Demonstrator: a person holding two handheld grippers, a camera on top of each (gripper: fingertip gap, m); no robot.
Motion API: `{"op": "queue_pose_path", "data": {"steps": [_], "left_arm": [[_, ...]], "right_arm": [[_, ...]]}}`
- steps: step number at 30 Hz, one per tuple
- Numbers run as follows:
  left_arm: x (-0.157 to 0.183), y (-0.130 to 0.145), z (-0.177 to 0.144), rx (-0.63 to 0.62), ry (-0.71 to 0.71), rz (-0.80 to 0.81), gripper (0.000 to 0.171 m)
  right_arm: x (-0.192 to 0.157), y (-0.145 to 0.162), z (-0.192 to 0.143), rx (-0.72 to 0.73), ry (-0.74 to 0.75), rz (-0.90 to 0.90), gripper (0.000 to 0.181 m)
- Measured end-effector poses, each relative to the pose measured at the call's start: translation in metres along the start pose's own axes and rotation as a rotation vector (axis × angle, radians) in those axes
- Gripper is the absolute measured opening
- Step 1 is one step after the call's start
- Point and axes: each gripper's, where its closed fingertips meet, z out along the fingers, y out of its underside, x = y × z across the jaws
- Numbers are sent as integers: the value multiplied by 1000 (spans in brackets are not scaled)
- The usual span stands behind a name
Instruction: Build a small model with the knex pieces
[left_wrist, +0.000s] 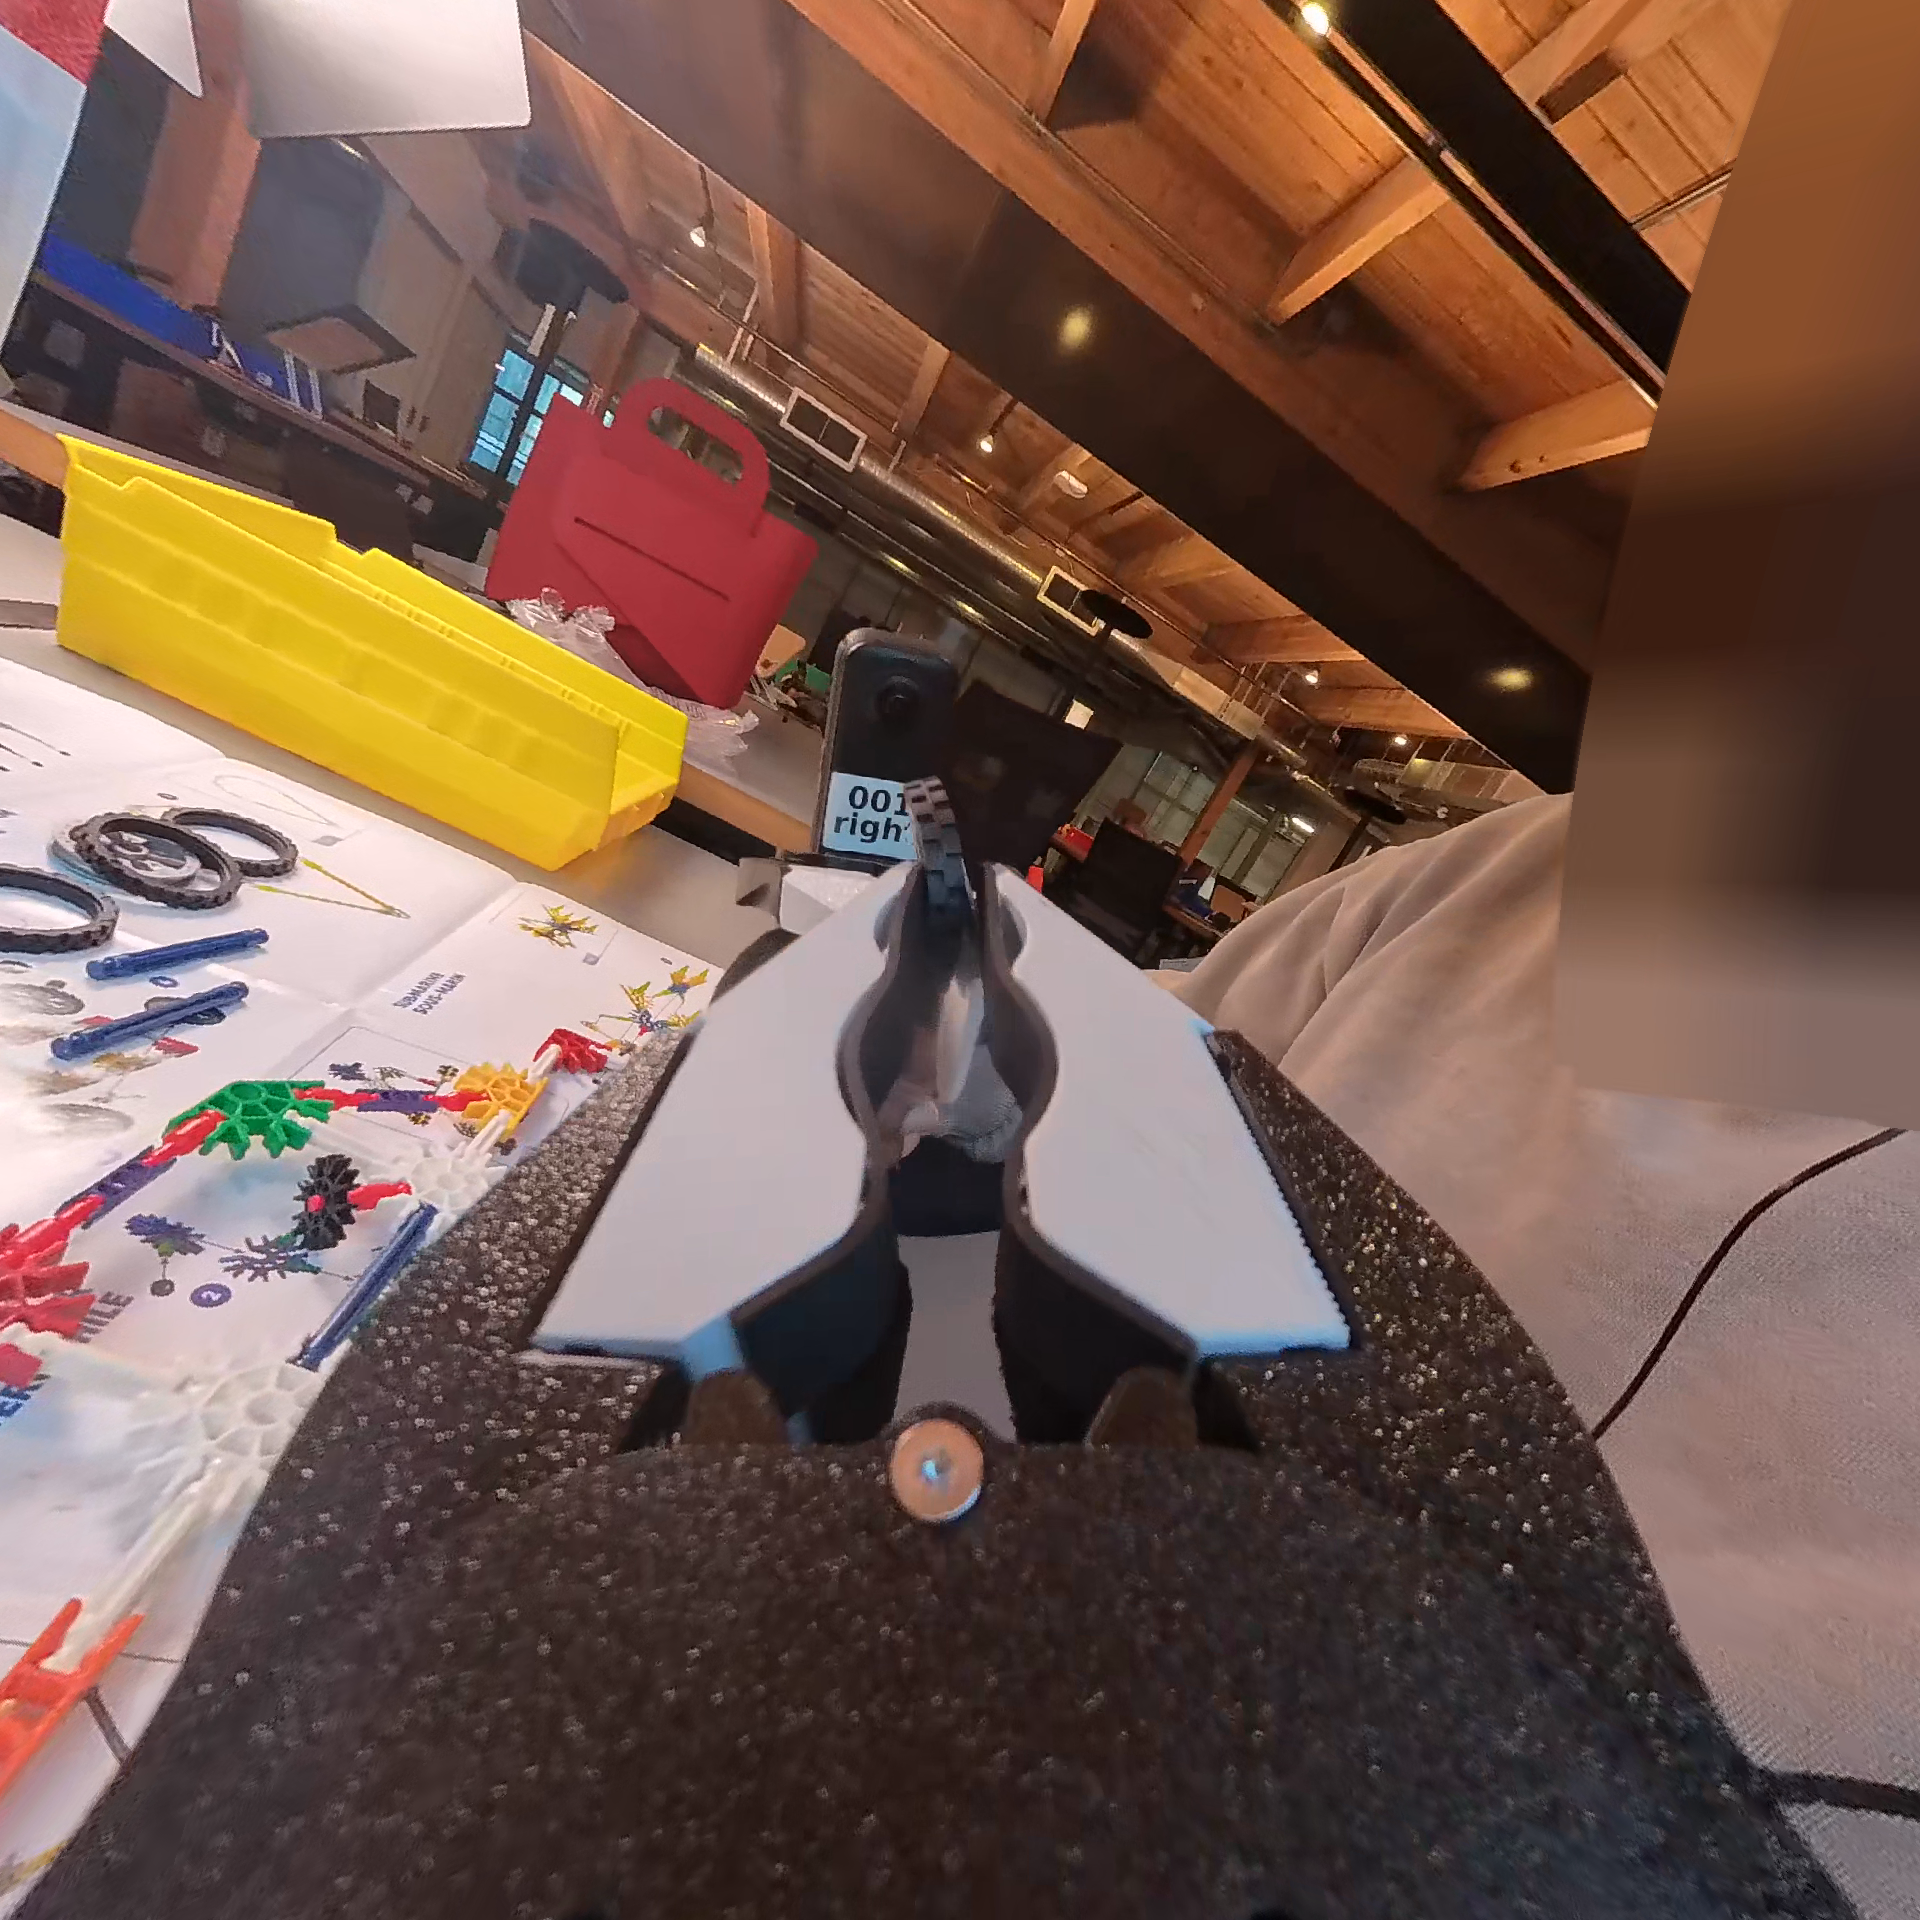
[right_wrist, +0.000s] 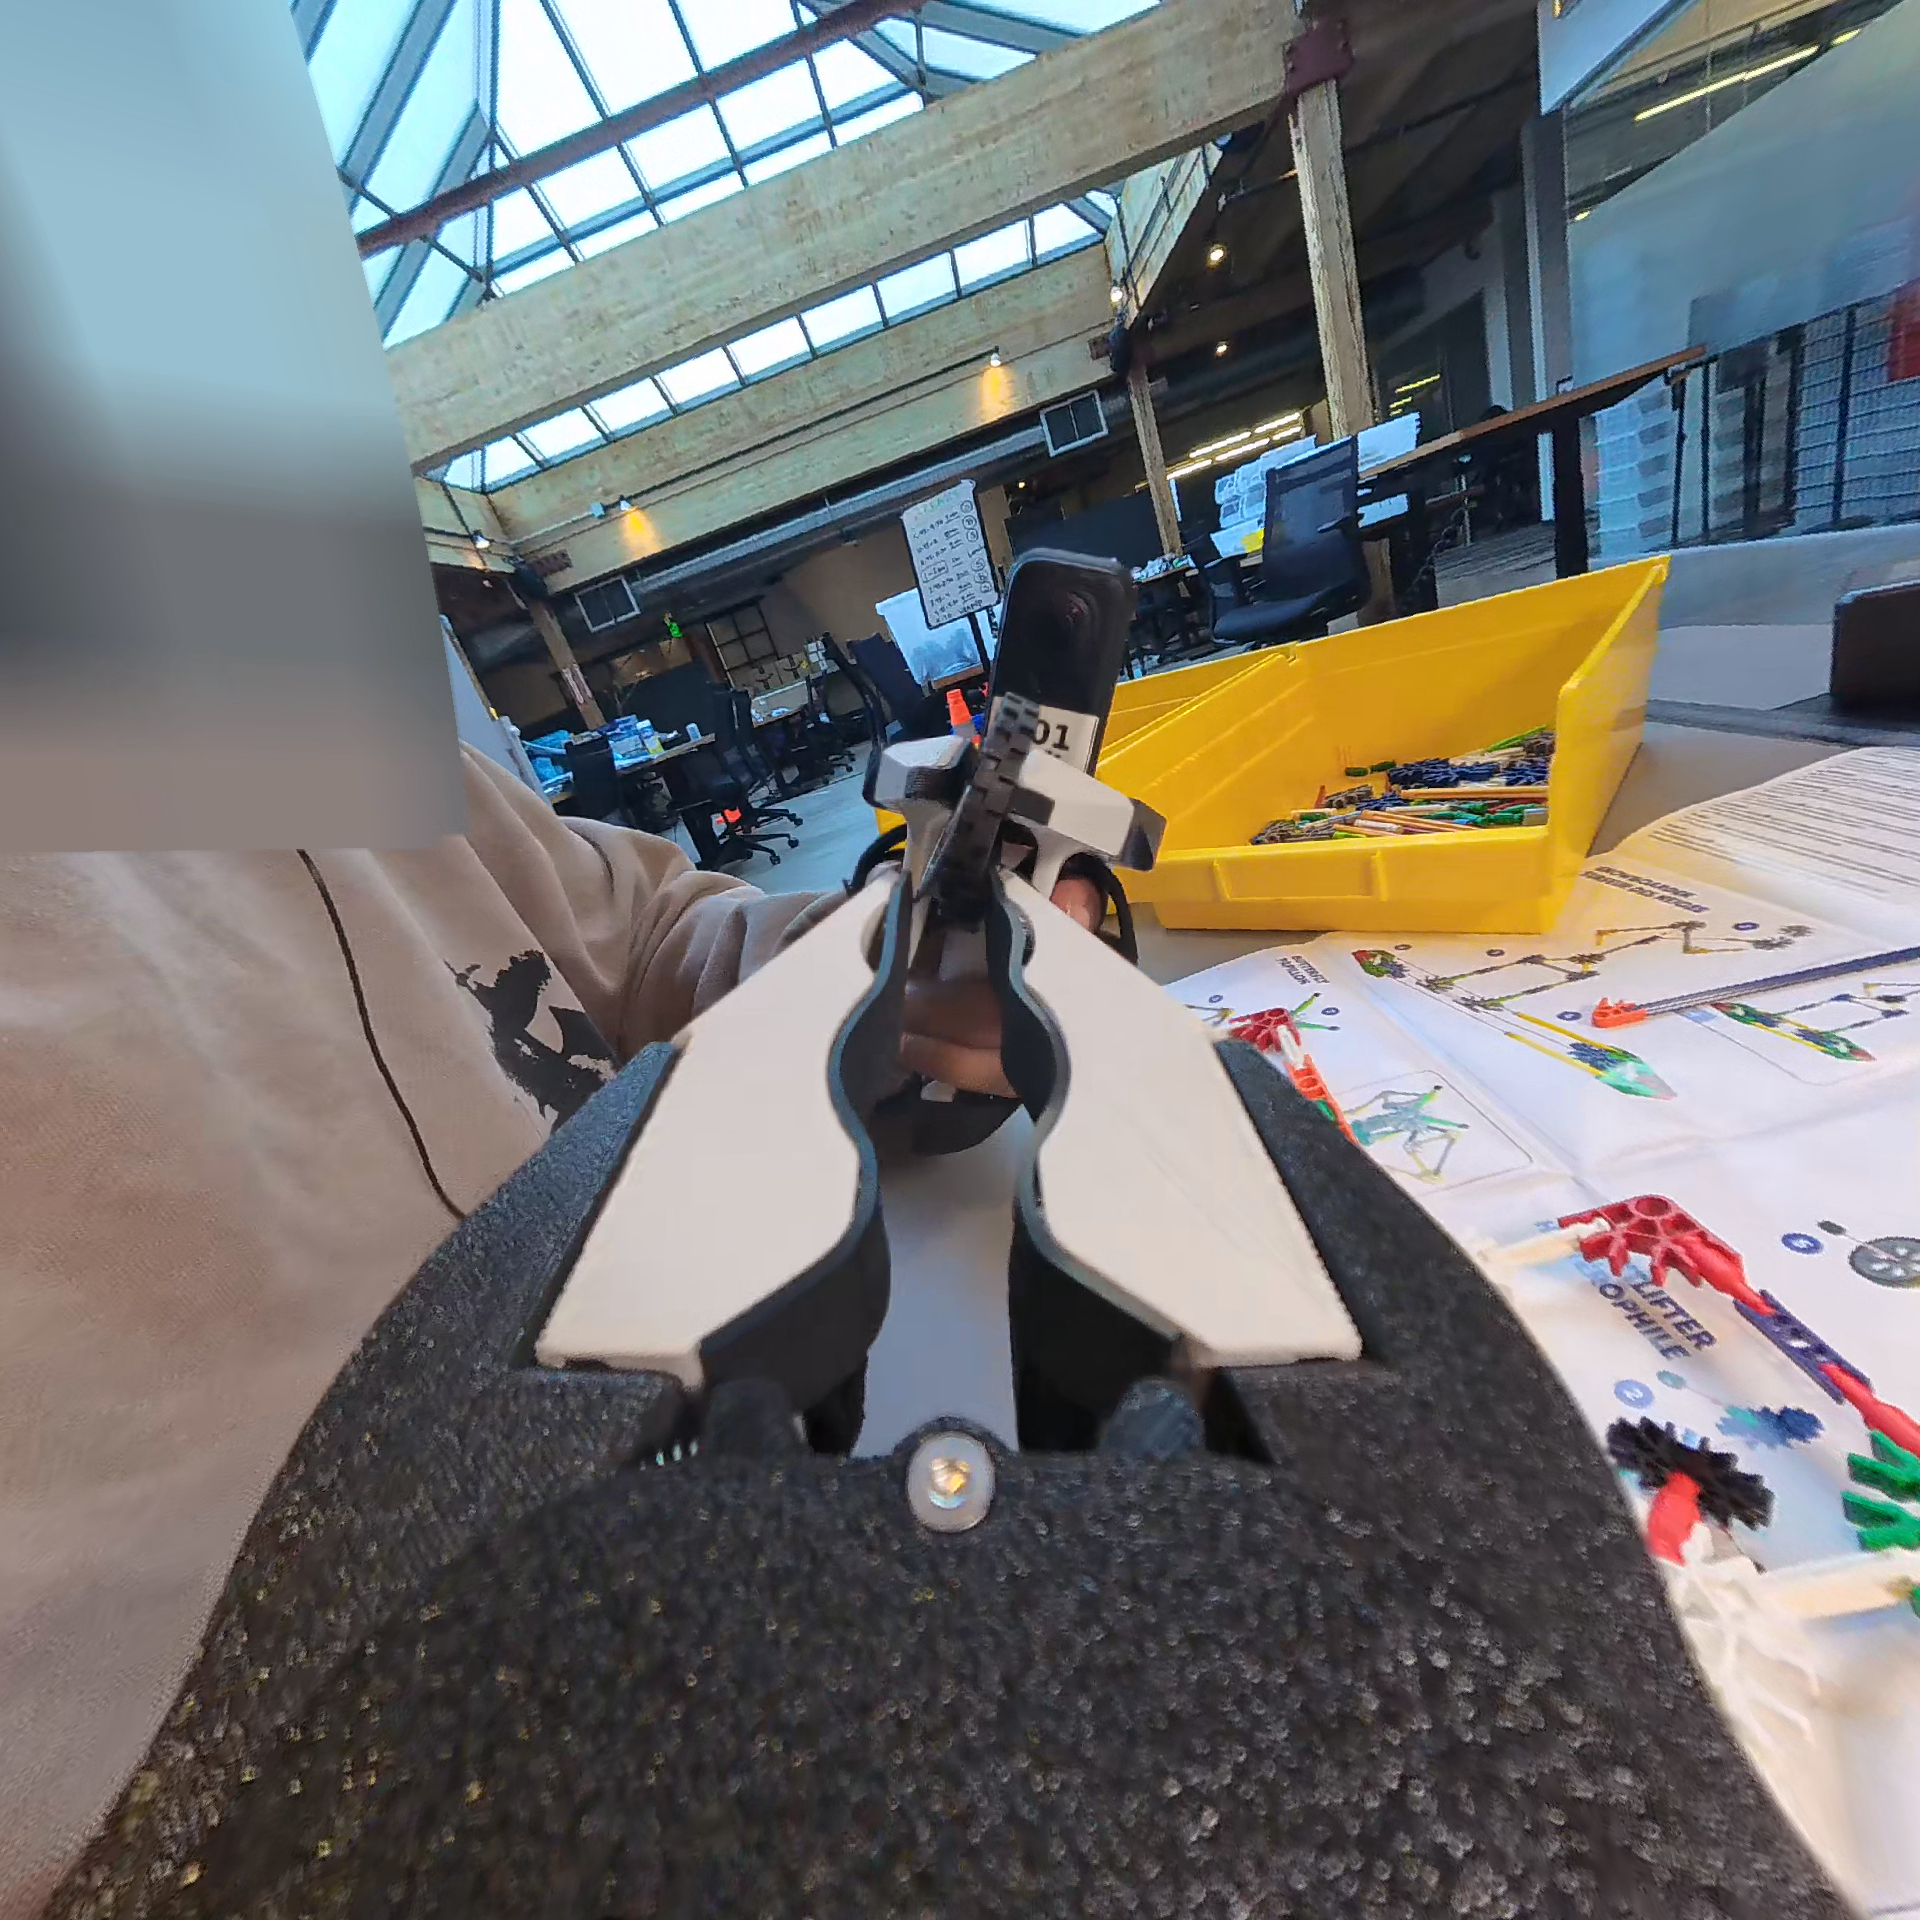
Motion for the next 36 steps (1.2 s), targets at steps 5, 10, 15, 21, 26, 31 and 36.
{"op": "queue_pose_path", "data": {"steps": [5,10,15,21,26,31,36], "left_arm": [[-2,15,-2,-114,33,-3,8],[-12,38,-5,-314,-23,56,15],[-13,36,-1,-249,-13,-110,10],[-5,11,6,-43,45,-216,8],[-5,1,5,49,60,-267,8],[-8,-5,4,64,40,-238,5],[2,10,3,-97,96,-193,8]], "right_arm": [[0,6,-6,-104,-52,73,11],[2,22,-12,-210,-86,262,10],[5,17,-11,-153,-66,247,10],[-1,-9,-7,33,-100,208,11],[1,-6,-4,5,-28,74,11],[4,-7,-1,18,42,-23,11],[-7,0,-3,-60,-63,53,10]]}}
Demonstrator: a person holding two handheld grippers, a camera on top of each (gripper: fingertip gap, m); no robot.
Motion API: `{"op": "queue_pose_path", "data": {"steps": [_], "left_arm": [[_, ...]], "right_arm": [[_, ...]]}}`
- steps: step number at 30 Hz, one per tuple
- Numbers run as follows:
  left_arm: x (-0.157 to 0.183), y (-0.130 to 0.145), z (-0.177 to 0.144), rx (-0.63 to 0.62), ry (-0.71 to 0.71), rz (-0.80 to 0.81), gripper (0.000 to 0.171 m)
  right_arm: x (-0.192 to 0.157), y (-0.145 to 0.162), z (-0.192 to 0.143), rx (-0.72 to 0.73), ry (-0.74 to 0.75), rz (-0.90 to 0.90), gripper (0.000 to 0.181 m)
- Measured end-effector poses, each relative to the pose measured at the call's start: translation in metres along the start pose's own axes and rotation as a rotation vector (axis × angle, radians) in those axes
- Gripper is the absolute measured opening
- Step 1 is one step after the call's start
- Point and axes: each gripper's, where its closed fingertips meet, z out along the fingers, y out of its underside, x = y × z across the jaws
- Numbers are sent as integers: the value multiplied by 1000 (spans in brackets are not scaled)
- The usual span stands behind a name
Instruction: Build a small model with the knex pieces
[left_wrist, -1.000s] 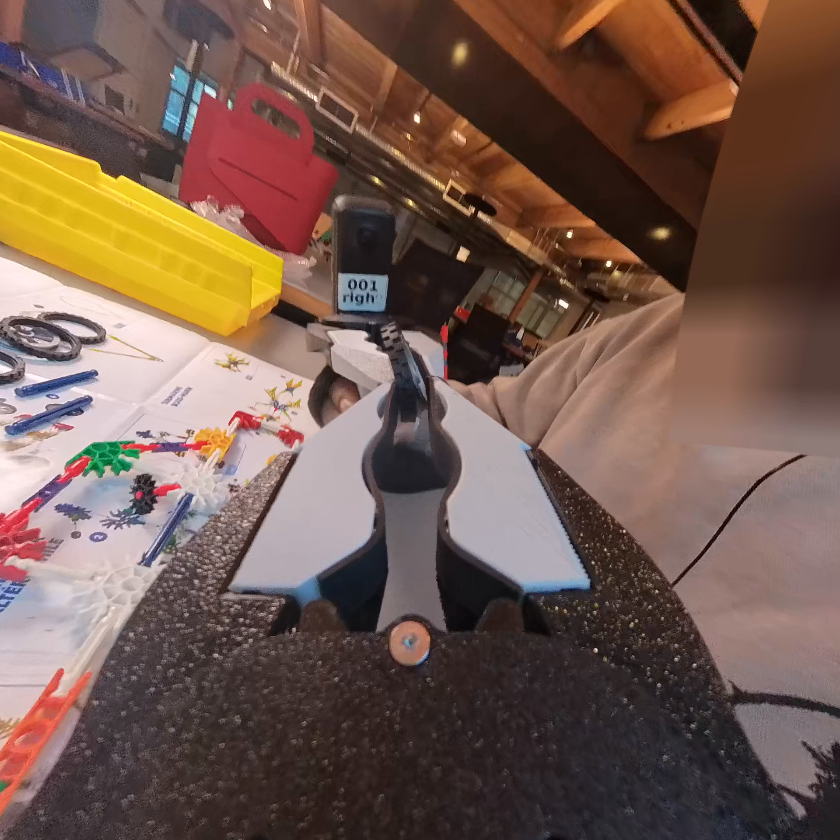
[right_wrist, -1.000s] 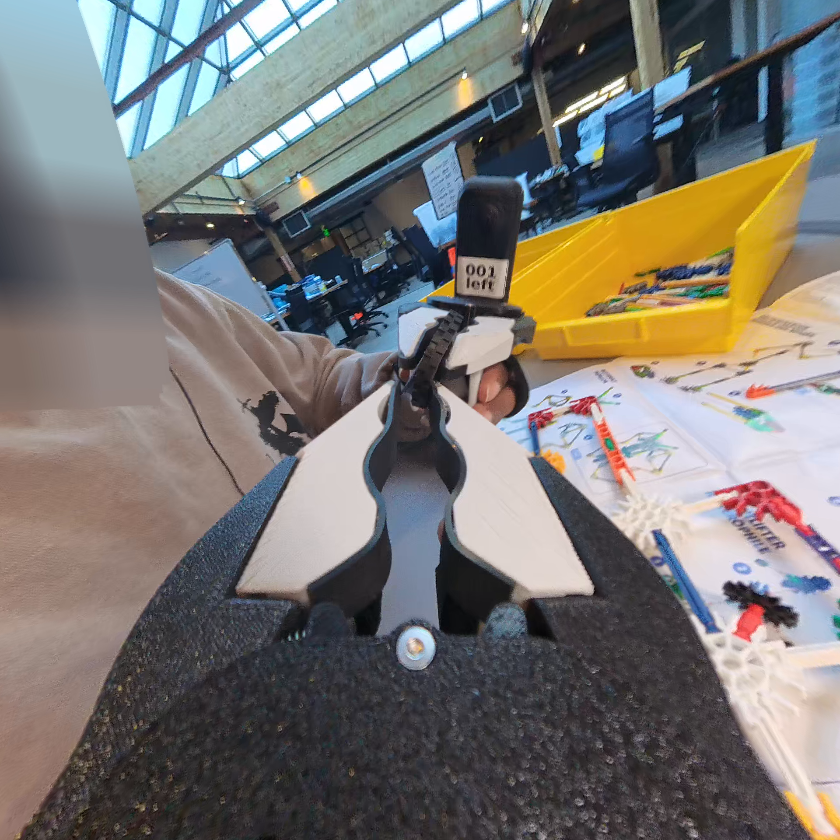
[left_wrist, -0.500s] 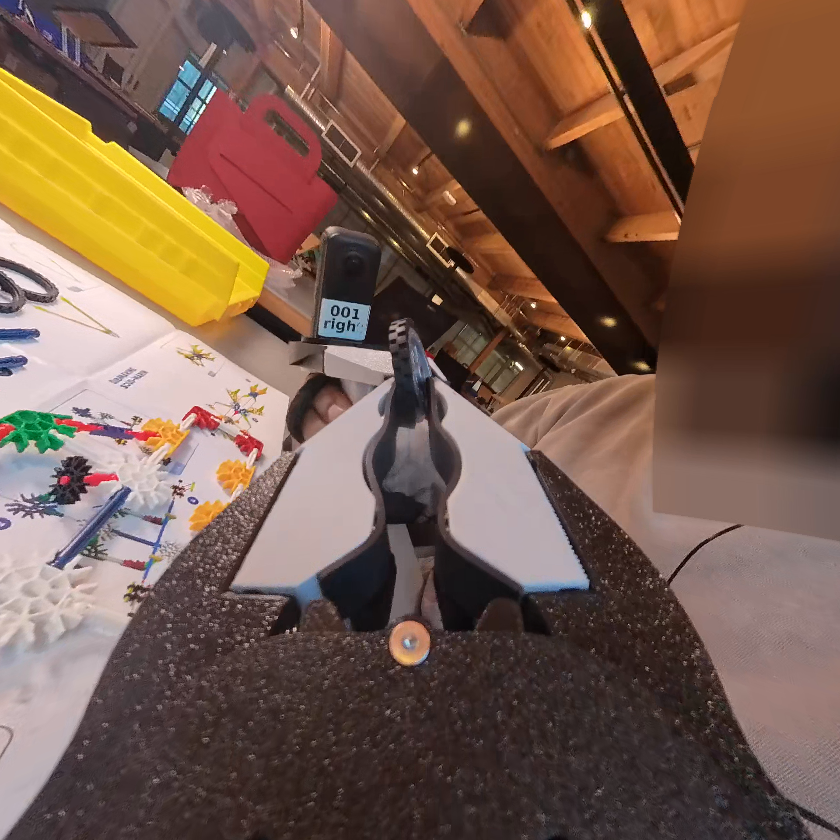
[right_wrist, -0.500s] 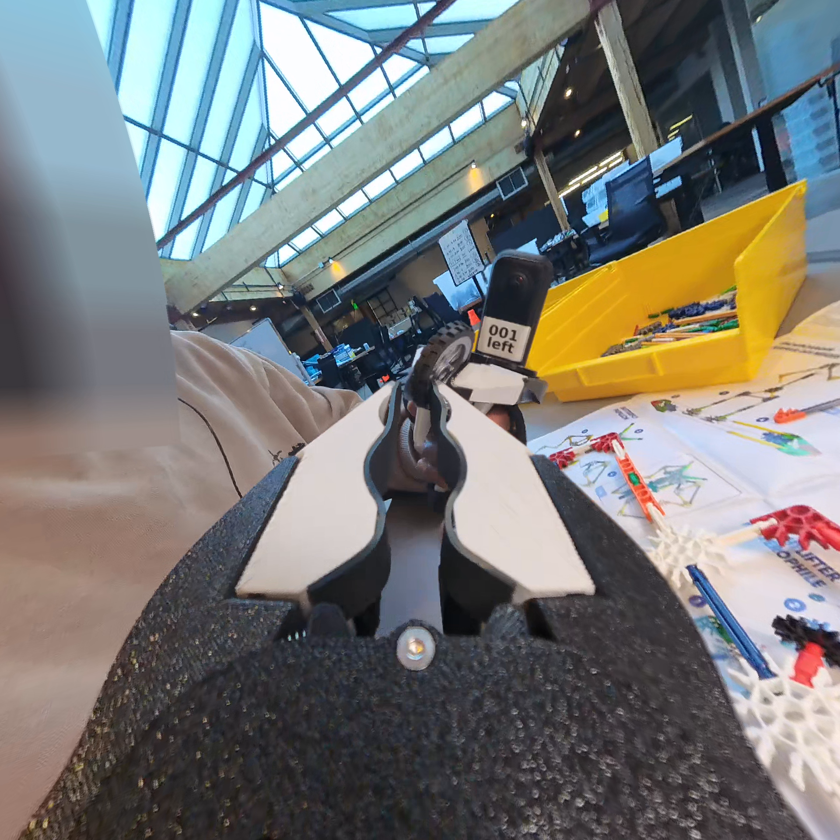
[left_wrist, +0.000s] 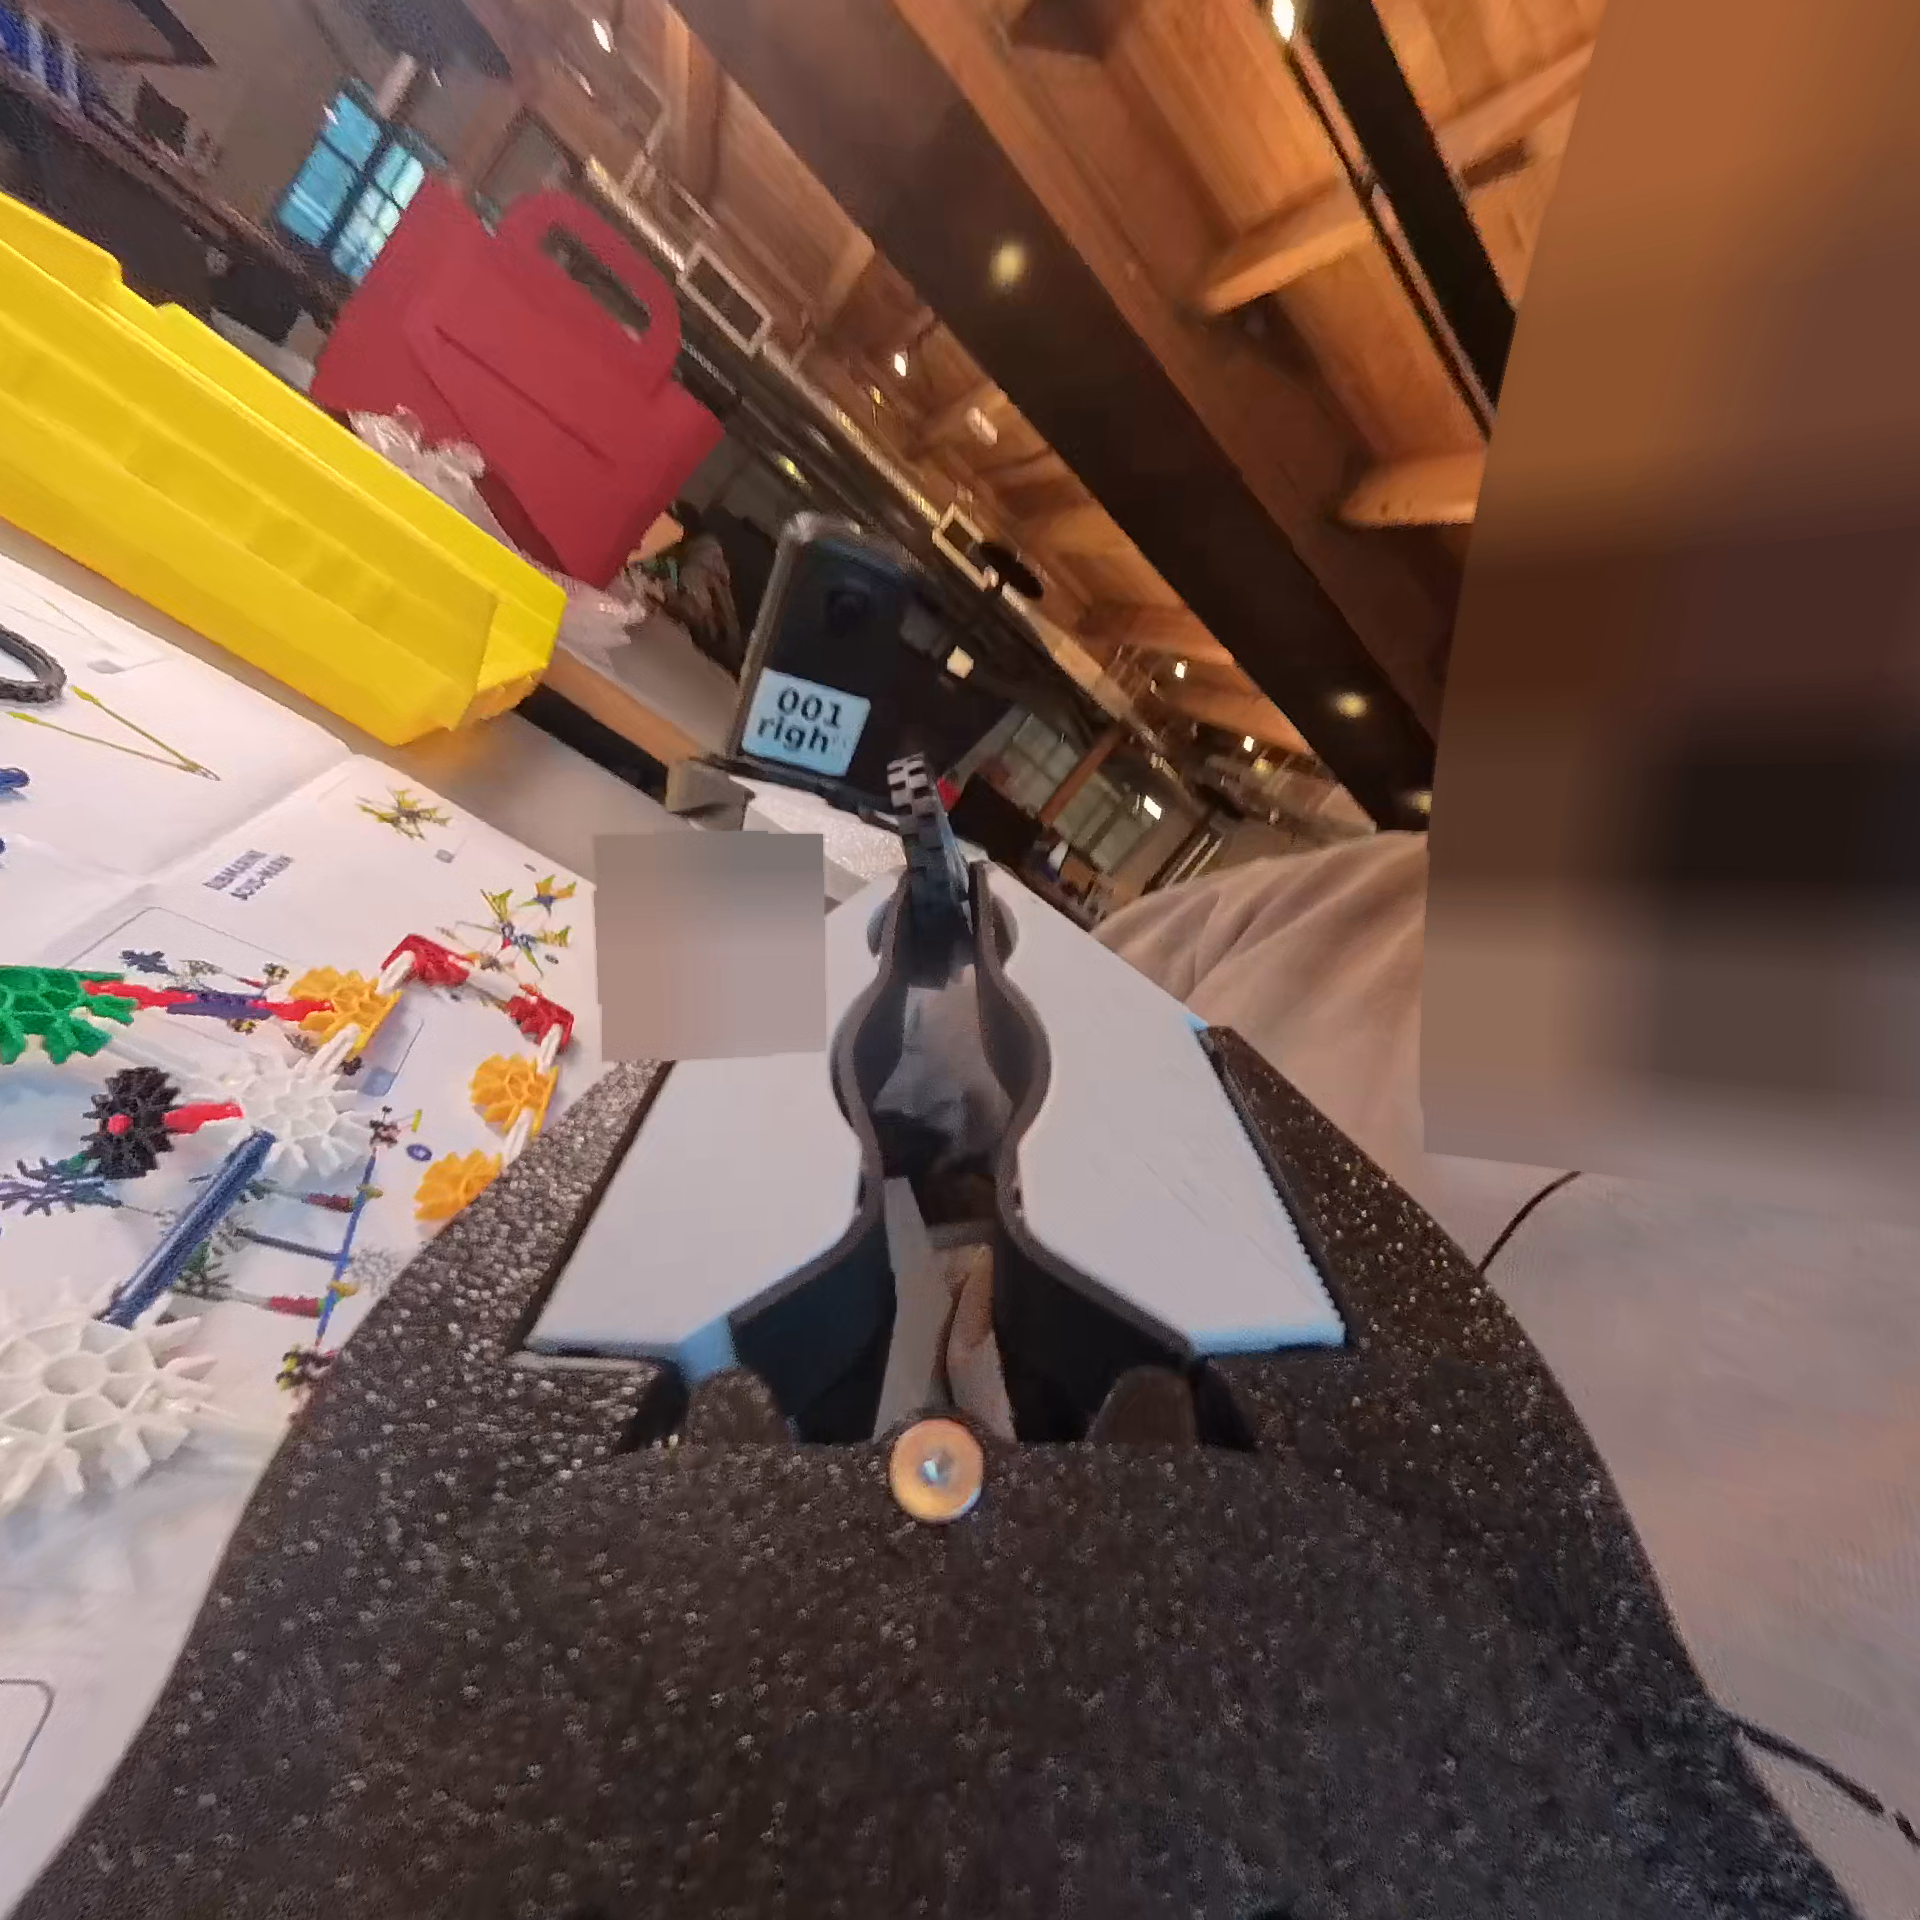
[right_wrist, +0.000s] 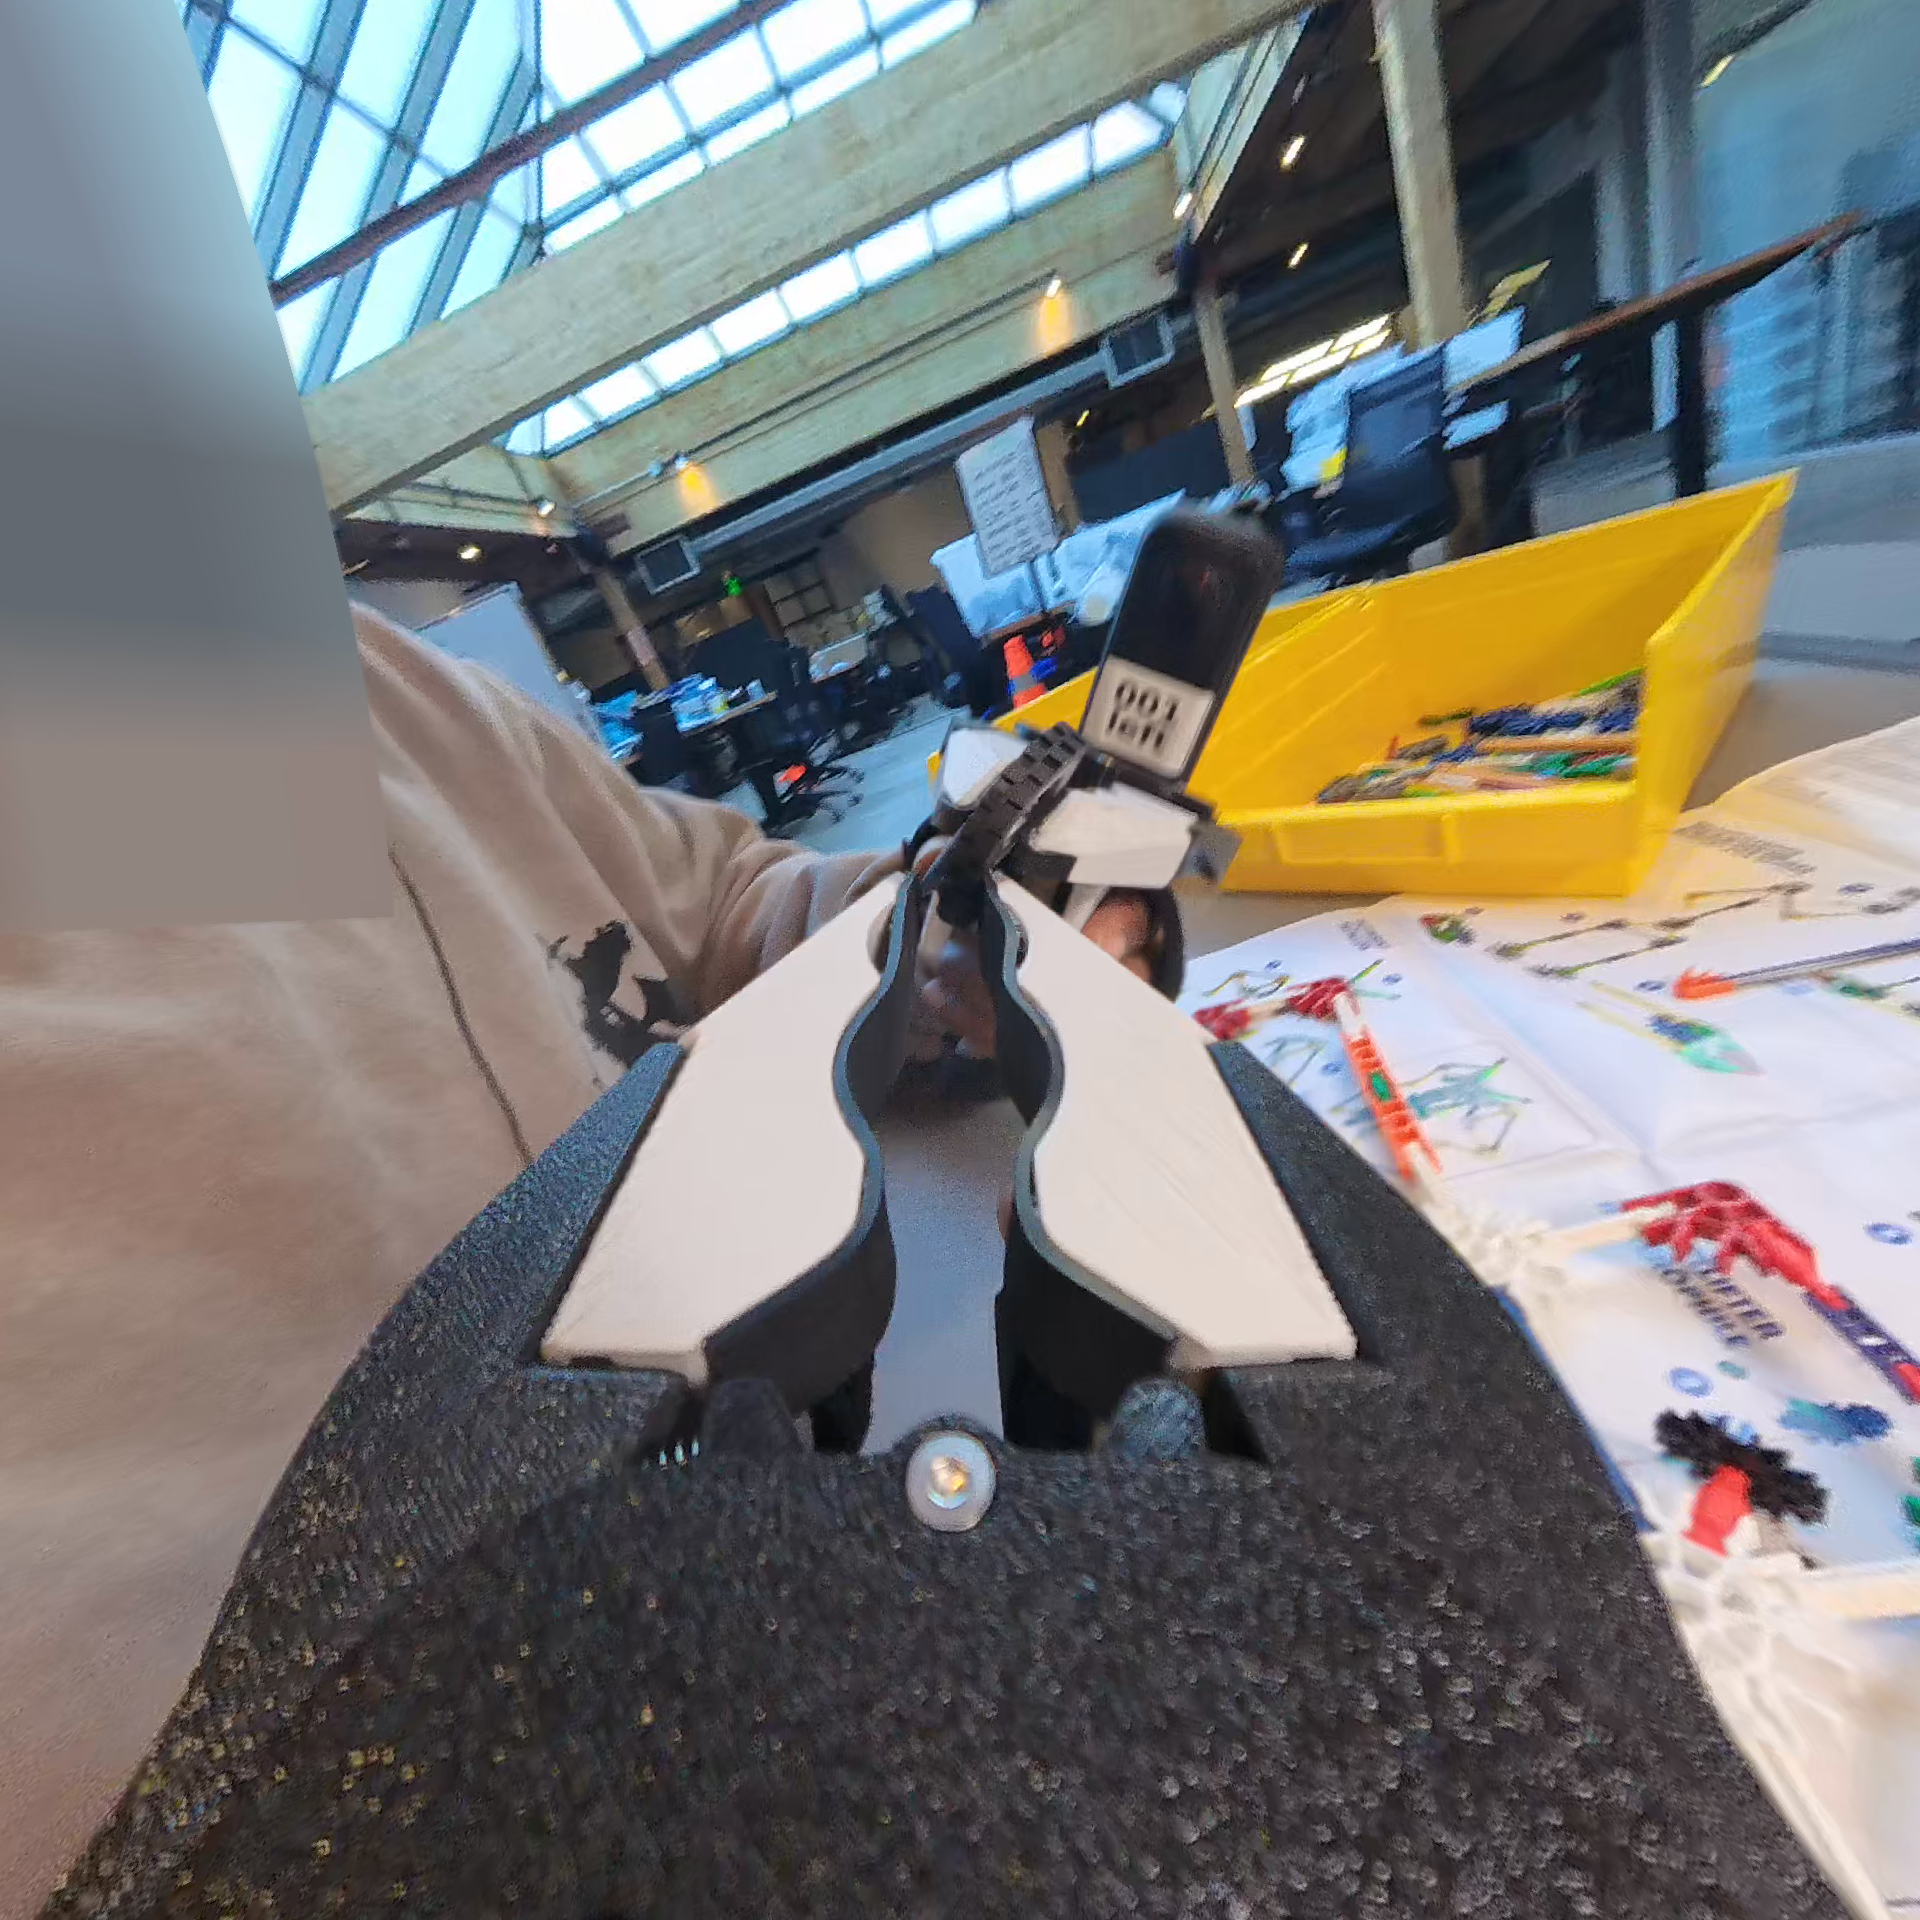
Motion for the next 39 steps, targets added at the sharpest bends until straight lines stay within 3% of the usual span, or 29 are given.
{"op": "queue_pose_path", "data": {"steps": [5,9,12,16,18,21,27,32,39], "left_arm": [[-7,45,-6,-407,-87,201,15],[-8,71,-9,-667,-74,251,15],[-5,86,-6,-779,-36,271,14],[-9,103,0,-821,-8,304,10],[-11,101,2,-747,-20,310,9],[-3,81,4,-561,-7,269,8],[9,64,9,-412,49,234,6],[13,62,10,-366,88,190,5],[20,69,11,-374,149,150,4]], "right_arm": [[-12,36,-7,-314,-104,11,8],[-22,57,-14,-555,-191,18,8],[-28,68,-17,-724,-247,7,8],[-33,84,-23,-905,-293,3,8],[-30,82,-25,-886,-280,6,8],[-30,58,-18,-642,-275,70,8],[-35,34,-13,-277,-304,92,12],[-35,31,-12,-227,-295,54,9],[-45,35,-15,-223,-417,84,11]]}}
